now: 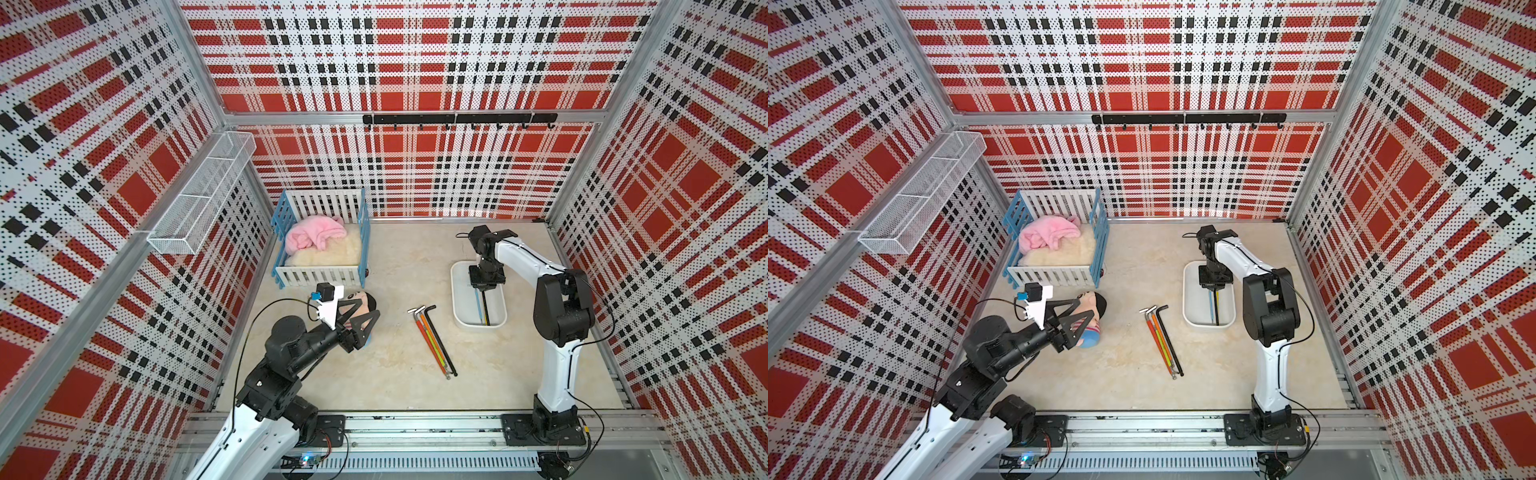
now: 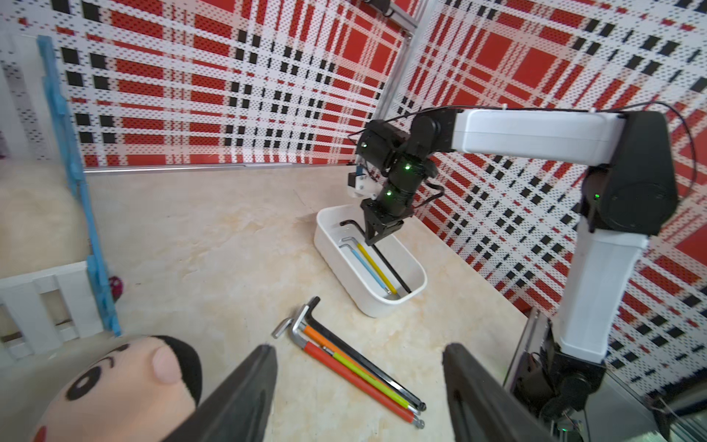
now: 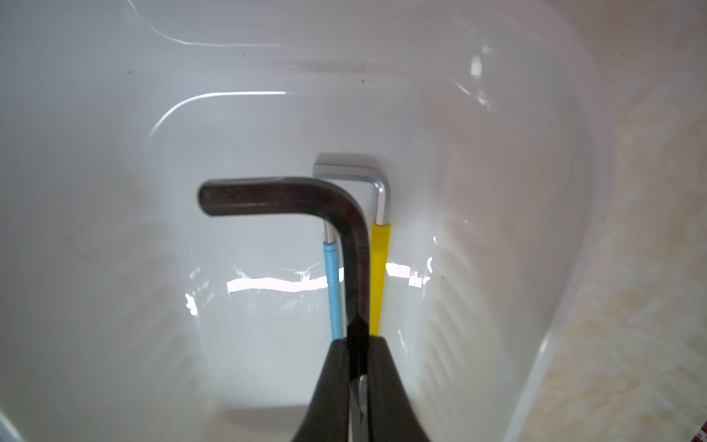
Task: Put the hex key on the desktop into the storage box
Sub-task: Place the Allen key in the storage box.
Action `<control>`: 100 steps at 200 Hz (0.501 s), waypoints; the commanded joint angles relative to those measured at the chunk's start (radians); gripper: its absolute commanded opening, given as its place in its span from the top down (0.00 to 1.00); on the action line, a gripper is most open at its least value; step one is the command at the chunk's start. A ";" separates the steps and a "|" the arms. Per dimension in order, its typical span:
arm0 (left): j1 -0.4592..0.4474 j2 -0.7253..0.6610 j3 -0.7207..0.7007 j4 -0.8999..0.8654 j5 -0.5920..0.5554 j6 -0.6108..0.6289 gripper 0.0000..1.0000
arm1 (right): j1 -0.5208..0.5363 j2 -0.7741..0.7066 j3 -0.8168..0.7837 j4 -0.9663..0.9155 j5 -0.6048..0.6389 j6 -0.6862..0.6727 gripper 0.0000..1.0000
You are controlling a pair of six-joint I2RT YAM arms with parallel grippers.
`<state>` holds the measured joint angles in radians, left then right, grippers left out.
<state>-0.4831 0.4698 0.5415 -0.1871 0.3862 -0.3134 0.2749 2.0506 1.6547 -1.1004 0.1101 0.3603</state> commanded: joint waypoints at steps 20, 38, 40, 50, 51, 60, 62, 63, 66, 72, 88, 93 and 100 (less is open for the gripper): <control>-0.039 -0.026 -0.015 0.050 0.073 -0.037 0.26 | 0.008 0.055 0.011 0.023 0.004 0.002 1.00; -0.048 -0.040 -0.010 0.039 0.057 -0.051 0.26 | 0.008 0.085 0.026 0.020 0.002 0.010 1.00; -0.049 -0.043 -0.011 0.039 0.056 -0.051 0.26 | 0.009 0.087 0.026 0.020 0.002 0.011 1.00; -0.052 -0.048 -0.009 0.029 0.048 -0.072 0.26 | 0.008 0.094 0.027 0.023 0.000 0.019 1.00; -0.052 -0.049 -0.008 0.027 0.047 -0.076 0.26 | 0.009 0.095 0.027 0.023 0.000 0.020 1.00; -0.054 -0.048 0.000 0.011 0.041 -0.091 0.26 | 0.008 0.100 0.024 0.025 -0.001 0.024 1.00; -0.054 -0.047 0.001 0.009 0.040 -0.094 0.26 | 0.008 0.101 0.024 0.026 -0.002 0.024 1.00; -0.054 -0.047 0.002 0.007 0.040 -0.095 0.26 | 0.009 0.102 0.024 0.026 -0.001 0.024 1.00; -0.055 -0.045 0.004 0.000 0.039 -0.102 0.26 | 0.008 0.104 0.021 0.027 -0.002 0.025 1.00; -0.055 -0.044 0.008 -0.009 0.034 -0.111 0.26 | 0.008 0.105 0.019 0.029 -0.002 0.026 1.00; -0.060 -0.053 0.009 -0.024 0.023 -0.146 0.27 | 0.009 0.105 0.010 0.037 -0.005 0.028 1.00; -0.062 -0.056 0.010 -0.032 0.012 -0.157 0.28 | 0.008 0.104 0.007 0.040 -0.008 0.029 0.96; -0.067 -0.059 0.014 -0.048 -0.005 -0.169 0.28 | 0.010 0.104 0.007 0.042 -0.007 0.029 0.90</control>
<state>-0.5350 0.4274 0.5373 -0.1890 0.4187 -0.4187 0.2794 2.1391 1.6600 -1.0618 0.1093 0.3771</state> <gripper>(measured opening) 0.724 0.106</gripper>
